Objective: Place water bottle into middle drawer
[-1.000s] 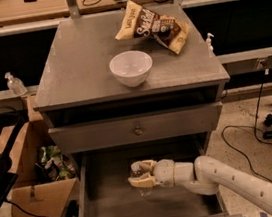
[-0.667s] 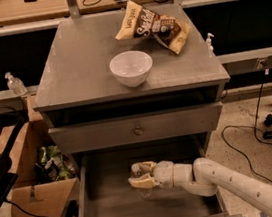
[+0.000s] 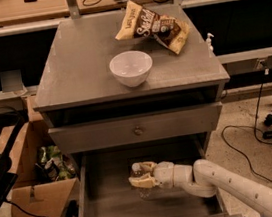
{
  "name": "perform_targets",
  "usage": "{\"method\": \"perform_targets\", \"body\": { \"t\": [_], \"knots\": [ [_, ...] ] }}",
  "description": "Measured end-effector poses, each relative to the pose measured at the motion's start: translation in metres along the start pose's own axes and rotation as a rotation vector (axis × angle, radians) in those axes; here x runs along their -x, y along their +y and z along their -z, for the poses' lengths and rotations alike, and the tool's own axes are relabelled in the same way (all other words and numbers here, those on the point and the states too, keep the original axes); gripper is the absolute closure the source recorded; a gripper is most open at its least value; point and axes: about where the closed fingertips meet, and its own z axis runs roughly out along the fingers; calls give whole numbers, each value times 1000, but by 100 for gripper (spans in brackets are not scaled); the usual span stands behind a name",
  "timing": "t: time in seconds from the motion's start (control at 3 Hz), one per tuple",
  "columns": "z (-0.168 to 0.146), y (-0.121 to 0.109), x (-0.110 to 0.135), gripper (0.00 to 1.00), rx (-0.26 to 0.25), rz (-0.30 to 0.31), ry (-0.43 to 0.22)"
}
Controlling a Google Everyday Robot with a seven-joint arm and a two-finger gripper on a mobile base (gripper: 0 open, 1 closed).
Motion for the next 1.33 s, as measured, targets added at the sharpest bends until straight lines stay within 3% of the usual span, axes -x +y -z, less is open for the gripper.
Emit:
{"method": "perform_targets", "body": {
  "t": [0.33,1.33],
  "knots": [
    [0,0,1,81,0,0,0],
    [0,0,1,11,0,0,0]
  ]
}}
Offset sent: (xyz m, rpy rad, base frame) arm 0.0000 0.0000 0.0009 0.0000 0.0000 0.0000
